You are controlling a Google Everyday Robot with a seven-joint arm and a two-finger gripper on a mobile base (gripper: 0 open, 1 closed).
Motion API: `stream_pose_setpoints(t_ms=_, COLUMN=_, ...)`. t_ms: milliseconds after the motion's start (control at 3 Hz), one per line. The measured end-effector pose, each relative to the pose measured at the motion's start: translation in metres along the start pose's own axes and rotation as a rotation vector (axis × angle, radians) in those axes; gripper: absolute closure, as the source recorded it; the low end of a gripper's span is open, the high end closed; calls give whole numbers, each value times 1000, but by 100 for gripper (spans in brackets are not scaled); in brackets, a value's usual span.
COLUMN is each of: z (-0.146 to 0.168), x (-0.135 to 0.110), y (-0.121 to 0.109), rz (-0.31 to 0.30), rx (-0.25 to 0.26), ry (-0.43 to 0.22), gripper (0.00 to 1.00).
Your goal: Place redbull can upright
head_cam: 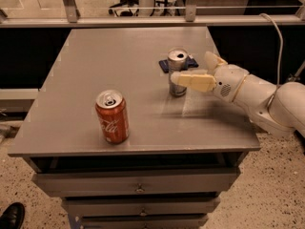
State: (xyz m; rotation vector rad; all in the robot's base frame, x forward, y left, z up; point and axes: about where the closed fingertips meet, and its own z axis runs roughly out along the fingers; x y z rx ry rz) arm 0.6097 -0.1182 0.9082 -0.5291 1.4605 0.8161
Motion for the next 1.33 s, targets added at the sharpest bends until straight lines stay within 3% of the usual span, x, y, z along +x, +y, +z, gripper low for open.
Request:
stream_pose_setpoints(t_ms=667, z=-18, x=-8, y=-5, rz=-38, rx=10, ry=15, gripper=0)
stream_pose_setpoints(t_ms=1000, z=-32, x=-25, y=-12, rz=-86, rx=-15, ry=45, gripper=0)
stream_pose_setpoints(t_ms=1333, z=-32, x=-25, y=-12, rz=-86, rx=-15, ry=45, gripper=0)
